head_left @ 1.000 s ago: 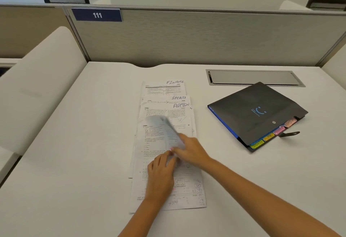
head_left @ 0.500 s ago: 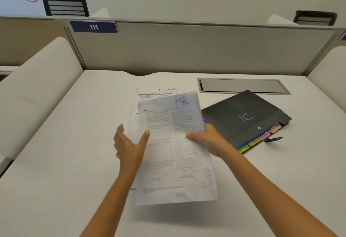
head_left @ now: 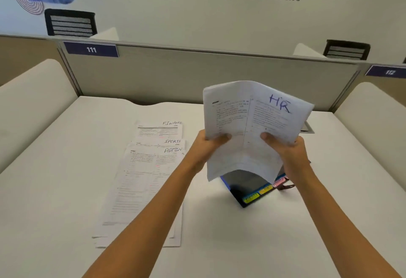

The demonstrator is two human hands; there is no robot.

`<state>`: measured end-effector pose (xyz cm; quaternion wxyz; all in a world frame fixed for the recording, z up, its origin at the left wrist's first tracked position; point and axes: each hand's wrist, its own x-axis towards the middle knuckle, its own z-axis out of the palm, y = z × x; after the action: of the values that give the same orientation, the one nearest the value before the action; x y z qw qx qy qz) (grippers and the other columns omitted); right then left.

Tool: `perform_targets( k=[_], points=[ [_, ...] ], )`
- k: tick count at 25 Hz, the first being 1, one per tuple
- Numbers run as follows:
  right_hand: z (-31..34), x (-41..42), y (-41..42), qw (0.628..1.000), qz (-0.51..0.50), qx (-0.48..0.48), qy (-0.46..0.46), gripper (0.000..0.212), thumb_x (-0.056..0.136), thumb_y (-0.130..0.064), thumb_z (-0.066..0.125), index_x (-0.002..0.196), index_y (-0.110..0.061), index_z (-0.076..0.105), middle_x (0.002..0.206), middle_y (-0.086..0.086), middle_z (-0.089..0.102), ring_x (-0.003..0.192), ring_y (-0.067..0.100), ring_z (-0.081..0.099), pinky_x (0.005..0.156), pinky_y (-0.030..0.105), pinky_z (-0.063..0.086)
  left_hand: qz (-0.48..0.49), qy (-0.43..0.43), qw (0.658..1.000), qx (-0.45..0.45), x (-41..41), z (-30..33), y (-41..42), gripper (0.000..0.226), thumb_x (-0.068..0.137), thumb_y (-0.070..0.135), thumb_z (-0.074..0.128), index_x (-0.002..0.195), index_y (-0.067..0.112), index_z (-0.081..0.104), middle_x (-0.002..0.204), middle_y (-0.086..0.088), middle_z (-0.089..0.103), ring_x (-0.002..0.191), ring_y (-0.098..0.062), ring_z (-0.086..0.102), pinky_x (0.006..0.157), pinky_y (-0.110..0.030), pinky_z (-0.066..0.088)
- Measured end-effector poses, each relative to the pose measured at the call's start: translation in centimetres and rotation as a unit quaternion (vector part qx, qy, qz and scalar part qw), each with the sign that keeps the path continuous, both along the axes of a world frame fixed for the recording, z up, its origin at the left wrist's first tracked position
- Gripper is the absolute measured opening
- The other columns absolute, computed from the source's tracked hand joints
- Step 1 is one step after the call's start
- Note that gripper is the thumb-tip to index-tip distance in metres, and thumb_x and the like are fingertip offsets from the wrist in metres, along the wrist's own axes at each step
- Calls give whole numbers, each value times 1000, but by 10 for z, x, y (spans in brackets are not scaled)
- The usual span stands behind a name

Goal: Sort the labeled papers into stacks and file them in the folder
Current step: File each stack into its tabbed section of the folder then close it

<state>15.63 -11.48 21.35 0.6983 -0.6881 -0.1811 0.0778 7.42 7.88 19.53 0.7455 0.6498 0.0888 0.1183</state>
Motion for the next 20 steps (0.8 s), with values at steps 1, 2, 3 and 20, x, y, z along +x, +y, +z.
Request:
perform_targets(
  k=[1, 2, 3, 20],
  points=[
    [-1, 6, -4, 1000, -12, 0, -8, 24, 81, -13, 71, 93, -33, 66, 92, -13, 72, 86, 13, 67, 66, 30, 59, 6, -5, 1000, 21, 9, 1, -11, 28, 77, 31, 67, 105, 31, 64, 107, -3, 67, 100, -25, 63, 85, -41, 56],
    [-5, 14, -9, 1000, -25, -2, -8, 25, 81, -13, 71, 93, -34, 65, 92, -13, 71, 87, 13, 66, 65, 29, 58, 16, -2, 999, 32, 19, 0, -20, 29, 76, 36, 66, 104, 34, 62, 106, -2, 66, 100, -23, 63, 85, -41, 56],
    [-11, 20, -13, 999, -36, -3, 0, 25, 80, -13, 72, 93, -33, 64, 91, -13, 70, 87, 13, 65, 64, 27, 57, 28, 8, 999, 35, 27, -7, -27, 31, 74, 39, 67, 104, 34, 61, 105, -1, 66, 100, -23, 62, 85, -40, 57],
    [-85, 132, -94, 986, -144, -56, 70, 18, 86, -18, 68, 103, -12, 63, 97, 1, 67, 85, 16, 64, 70, 27, 53, 111, 61, 985, 117, 90, -94, -90, 32, 94, 39, 55, 124, 29, 55, 119, 10, 64, 110, -10, 61, 93, -32, 51]
  ],
)
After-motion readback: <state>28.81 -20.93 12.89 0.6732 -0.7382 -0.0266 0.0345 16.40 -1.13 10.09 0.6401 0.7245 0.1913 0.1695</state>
